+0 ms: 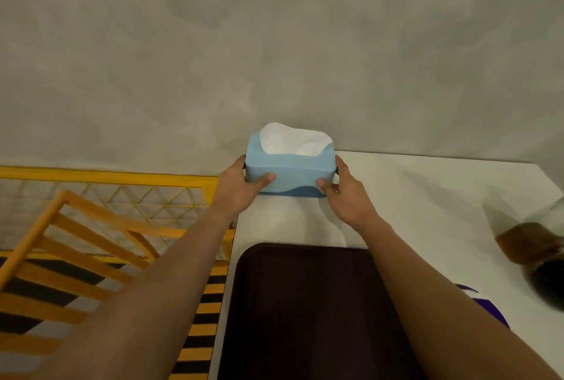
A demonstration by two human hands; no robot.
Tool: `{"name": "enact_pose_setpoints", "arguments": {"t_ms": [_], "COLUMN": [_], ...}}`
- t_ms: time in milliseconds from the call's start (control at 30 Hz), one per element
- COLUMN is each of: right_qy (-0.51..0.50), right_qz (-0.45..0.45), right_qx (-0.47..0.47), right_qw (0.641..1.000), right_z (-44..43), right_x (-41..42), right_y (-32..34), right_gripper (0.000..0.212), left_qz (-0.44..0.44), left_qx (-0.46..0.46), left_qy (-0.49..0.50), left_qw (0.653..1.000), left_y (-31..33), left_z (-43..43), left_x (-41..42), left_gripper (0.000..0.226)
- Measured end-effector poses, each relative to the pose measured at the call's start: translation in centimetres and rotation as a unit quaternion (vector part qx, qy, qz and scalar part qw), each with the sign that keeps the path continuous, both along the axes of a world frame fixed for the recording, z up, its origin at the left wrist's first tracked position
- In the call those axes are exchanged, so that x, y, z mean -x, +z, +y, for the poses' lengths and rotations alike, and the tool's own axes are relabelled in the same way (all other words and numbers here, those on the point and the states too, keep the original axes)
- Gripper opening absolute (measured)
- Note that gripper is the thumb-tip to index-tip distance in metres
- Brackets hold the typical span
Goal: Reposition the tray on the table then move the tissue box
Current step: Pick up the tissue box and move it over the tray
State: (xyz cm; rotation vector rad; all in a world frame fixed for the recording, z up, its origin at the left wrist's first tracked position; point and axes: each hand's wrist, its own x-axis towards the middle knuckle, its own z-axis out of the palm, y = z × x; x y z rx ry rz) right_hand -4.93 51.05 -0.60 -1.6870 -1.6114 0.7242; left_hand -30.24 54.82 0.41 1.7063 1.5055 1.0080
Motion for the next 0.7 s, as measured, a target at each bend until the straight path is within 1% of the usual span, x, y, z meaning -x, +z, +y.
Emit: {"name": "enact_pose_setpoints", "arguments": {"t_ms": [333,700], "right_qy": [0.002,0.0], "right_qz": [0.003,-0.005], "right_qx": [0.009,0.02], "right_qw": [1.0,1.0], "right_z": [2.1,4.1], "right_x": [0.0,-0.1], "right_y": [0.2,-0.1], "right_gripper": [0.066,0.067], "left_qz": [-0.019,-0.023], "left_qx": [0.009,0.027], "left_qy": [-0.006,-0.009], "left_qw": [1.0,0.999], "left_y": [-0.6,-0.7], "left_z": [2.4,4.0], "left_x": [-0.2,-0.5], "left_gripper": [0.075,0.071]}}
